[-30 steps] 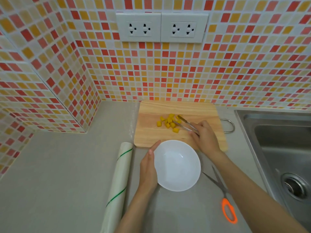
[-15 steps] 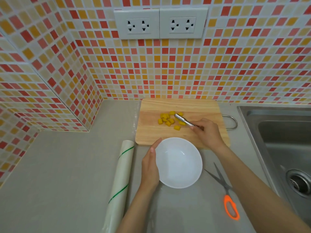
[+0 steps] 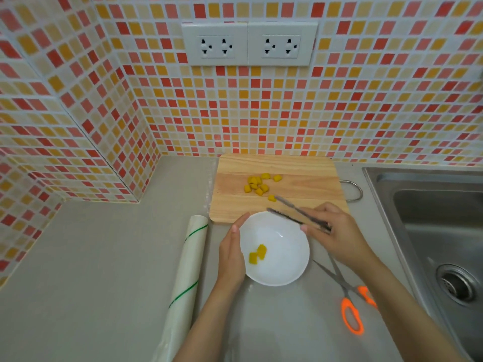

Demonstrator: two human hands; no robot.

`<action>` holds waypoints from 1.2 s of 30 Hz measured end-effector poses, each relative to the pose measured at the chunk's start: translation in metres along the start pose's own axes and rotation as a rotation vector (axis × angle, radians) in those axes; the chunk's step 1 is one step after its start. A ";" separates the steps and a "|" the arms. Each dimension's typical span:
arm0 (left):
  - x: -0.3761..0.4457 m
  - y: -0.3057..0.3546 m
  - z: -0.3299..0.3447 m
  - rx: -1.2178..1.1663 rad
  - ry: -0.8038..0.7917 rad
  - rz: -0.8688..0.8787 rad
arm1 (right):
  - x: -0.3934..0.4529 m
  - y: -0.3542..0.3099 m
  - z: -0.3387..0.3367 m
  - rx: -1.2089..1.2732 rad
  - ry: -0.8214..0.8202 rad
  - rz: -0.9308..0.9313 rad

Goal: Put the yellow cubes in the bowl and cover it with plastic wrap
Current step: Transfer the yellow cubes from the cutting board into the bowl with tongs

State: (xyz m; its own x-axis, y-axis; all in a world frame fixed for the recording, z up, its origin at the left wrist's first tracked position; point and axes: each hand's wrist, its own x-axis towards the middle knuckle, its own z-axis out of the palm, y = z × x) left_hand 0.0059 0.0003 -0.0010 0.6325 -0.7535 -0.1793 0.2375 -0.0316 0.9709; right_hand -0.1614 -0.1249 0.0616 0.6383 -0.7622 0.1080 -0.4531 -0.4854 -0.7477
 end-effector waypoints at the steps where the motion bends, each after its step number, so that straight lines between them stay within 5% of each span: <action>1: 0.000 0.000 0.000 0.002 0.003 0.002 | 0.009 0.004 0.001 -0.025 0.022 0.021; 11: 0.001 -0.005 0.000 -0.015 0.014 0.002 | 0.070 0.034 0.053 -0.305 0.036 0.127; 26: -0.001 -0.004 0.001 -0.014 0.002 0.012 | 0.048 0.013 0.031 -0.063 0.179 0.060; 36: -0.001 -0.003 0.000 0.027 -0.012 0.011 | -0.028 -0.011 -0.001 -0.045 -0.008 -0.031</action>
State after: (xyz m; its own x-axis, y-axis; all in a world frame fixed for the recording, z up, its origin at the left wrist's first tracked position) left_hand 0.0044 0.0017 -0.0042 0.6261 -0.7616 -0.1672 0.2107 -0.0411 0.9767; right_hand -0.1751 -0.0983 0.0677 0.6572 -0.7431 0.1255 -0.4601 -0.5276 -0.7141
